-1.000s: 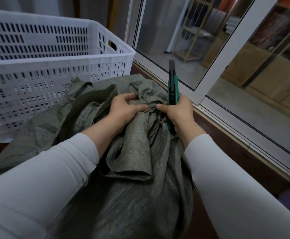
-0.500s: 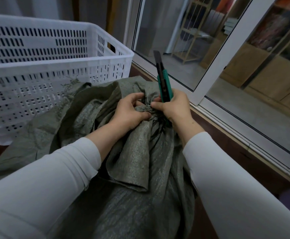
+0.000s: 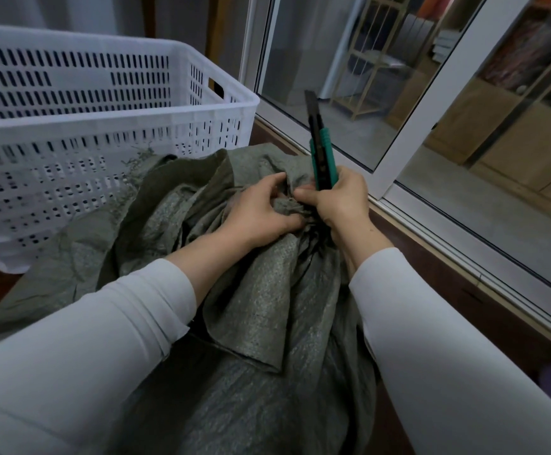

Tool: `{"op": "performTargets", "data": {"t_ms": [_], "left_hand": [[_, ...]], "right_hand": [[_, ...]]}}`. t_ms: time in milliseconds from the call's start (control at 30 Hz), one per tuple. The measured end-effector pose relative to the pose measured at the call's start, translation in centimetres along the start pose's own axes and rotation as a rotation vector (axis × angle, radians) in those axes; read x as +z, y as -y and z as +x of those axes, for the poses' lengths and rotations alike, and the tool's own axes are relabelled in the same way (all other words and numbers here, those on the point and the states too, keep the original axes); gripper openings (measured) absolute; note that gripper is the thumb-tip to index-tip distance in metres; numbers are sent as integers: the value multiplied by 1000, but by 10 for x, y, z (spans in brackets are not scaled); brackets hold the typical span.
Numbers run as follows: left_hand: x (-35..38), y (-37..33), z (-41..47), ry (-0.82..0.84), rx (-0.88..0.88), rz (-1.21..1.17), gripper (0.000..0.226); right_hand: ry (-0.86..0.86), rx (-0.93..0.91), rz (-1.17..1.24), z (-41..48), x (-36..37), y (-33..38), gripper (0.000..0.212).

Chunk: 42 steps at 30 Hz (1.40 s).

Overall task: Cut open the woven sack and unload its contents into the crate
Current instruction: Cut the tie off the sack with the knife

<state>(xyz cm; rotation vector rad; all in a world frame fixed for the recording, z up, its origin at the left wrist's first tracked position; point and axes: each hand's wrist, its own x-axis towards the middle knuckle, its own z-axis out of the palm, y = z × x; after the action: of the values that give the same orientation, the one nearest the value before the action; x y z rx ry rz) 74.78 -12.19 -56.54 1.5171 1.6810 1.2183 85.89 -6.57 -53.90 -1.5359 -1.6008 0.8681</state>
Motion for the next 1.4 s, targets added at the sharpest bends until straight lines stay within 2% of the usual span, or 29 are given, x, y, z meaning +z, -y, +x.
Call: {"op": "performTargets", "data": {"t_ms": [100, 167, 300, 433, 567, 633, 733, 800, 867, 933, 1033, 1100, 1167, 1333, 1400], "left_hand": [[-3, -12, 0, 146, 59, 259, 120], [-7, -15, 3, 183, 81, 387, 123], [-12, -19, 8, 183, 185, 594, 106], [-15, -25, 10, 89, 310, 813, 89], [-19, -35, 9, 146, 204, 813, 80], [-23, -41, 11, 109, 158, 785, 66], [-25, -49, 16, 24, 193, 859, 45], [-24, -52, 17, 37, 192, 719, 41], [-25, -53, 15, 31, 138, 432, 41], [-27, -51, 17, -63, 96, 218, 28], [-27, -43, 22, -76, 46, 161, 11], [-24, -36, 21, -69, 11, 162, 27], [-20, -29, 21, -78, -60, 159, 33], [-25, -23, 22, -145, -265, 5, 15], [-27, -20, 23, -155, -311, -4, 22]], "right_hand": [[-38, 37, 105, 3, -5, 0, 30], [-82, 66, 200, 2, -7, 2, 30], [-178, 85, 322, 0, -7, 5, 30], [-260, 68, 350, -2, -12, 11, 30], [-326, 39, 372, -7, -13, 16, 32], [-336, 34, 389, -9, -12, 18, 33], [-298, 10, 414, -9, -10, 23, 33], [-275, -20, 415, -8, -9, 27, 34], [-229, -50, 385, -6, -10, 31, 33], [-176, -81, 368, -5, -12, 33, 33], [-48, -115, 368, -9, -13, 34, 34], [55, -66, 411, -10, -12, 32, 33], [101, -16, 400, -9, -14, 27, 32], [238, -15, 105, -9, -31, 23, 34], [299, 8, 9, -11, -34, 18, 37]]}}
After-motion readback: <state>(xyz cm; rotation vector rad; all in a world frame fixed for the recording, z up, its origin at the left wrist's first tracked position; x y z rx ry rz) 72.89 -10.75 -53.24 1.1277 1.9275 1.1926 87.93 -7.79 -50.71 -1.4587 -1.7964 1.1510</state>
